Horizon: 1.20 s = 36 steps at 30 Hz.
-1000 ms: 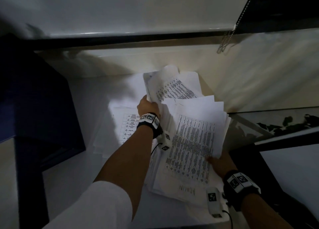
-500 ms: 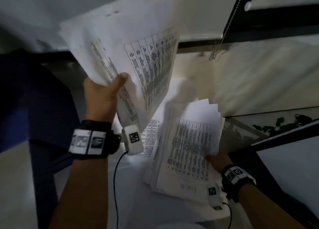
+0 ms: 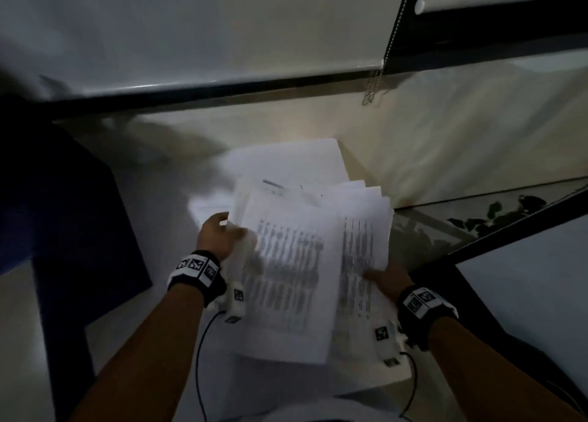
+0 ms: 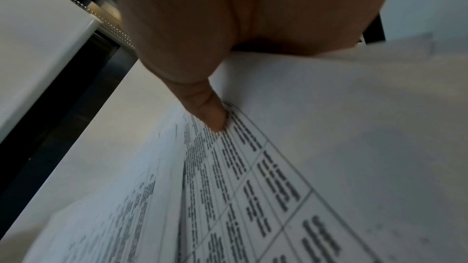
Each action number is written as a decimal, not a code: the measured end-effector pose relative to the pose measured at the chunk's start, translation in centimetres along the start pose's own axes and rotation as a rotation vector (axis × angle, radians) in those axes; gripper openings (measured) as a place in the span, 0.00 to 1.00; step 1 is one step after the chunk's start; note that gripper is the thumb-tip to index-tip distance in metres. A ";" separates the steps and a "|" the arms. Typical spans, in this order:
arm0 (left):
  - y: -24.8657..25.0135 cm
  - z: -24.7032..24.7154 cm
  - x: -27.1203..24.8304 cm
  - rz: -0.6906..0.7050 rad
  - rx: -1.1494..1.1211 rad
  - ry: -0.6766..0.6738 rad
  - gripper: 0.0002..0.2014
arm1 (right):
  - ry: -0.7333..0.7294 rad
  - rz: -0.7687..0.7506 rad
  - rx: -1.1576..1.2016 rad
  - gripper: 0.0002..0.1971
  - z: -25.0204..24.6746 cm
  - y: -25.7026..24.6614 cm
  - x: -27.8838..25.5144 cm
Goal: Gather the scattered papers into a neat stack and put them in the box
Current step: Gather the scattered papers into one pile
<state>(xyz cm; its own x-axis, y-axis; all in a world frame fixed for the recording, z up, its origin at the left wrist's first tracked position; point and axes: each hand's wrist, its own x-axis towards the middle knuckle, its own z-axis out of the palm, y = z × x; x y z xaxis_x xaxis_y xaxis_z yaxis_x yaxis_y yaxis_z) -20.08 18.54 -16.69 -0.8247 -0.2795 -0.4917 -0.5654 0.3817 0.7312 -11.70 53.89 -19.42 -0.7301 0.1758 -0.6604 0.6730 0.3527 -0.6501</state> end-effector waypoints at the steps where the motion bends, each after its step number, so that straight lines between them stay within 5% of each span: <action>1: -0.8 0.2 0.4 -0.010 0.008 0.003 0.26 | -0.003 0.005 0.026 0.24 0.0 -0.2 -0.2; 5: -0.6 3.0 -0.4 0.125 0.150 -0.010 0.21 | 0.029 0.067 0.191 0.12 0.1 -0.3 -0.6; 9: 1.2 7.6 -3.1 0.183 0.161 0.022 0.20 | 0.028 0.101 0.344 0.40 0.2 0.7 0.4; 12: 2.0 9.2 -4.7 0.183 0.168 0.017 0.17 | -0.037 0.014 0.229 0.42 0.4 1.2 0.7; 14: 1.5 9.0 -4.5 0.165 0.218 0.134 0.14 | -0.030 -0.018 0.136 0.42 0.5 1.3 0.9; 15: 0.8 8.1 -4.0 0.087 0.225 0.256 0.15 | -0.008 -0.020 0.114 0.40 0.6 1.3 1.0; 17: -0.8 5.1 -3.7 -0.284 0.175 0.474 0.25 | 0.024 -0.035 0.091 0.38 0.8 1.5 1.3; 19: -2.7 2.8 -4.1 -0.664 0.052 0.468 0.42 | 0.034 -0.033 0.075 0.38 1.1 1.5 1.3; 21: -3.1 1.5 -4.8 -0.766 -0.045 0.385 0.50 | 0.035 -0.043 0.071 0.36 1.2 1.7 1.7; 26: -5.7 2.9 -0.9 -0.705 -0.105 0.392 0.67 | 0.031 -0.062 0.053 0.39 1.0 2.2 2.5; 30: -2.9 3.8 -3.8 -0.601 0.074 0.619 0.50 | 0.033 -0.106 0.057 0.40 1.0 2.4 2.7; 36: -2.9 2.3 -3.2 -0.358 -0.091 0.487 0.35 | 0.051 -0.108 0.070 0.40 1.1 2.9 3.2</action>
<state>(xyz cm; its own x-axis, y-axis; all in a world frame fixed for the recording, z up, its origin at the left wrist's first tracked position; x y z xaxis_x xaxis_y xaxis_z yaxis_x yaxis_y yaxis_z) -15.85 20.40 -18.35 -0.4694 -0.7555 -0.4570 -0.7844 0.1192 0.6087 -11.97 54.43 -23.79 -0.8027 0.1876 -0.5661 0.5954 0.3077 -0.7422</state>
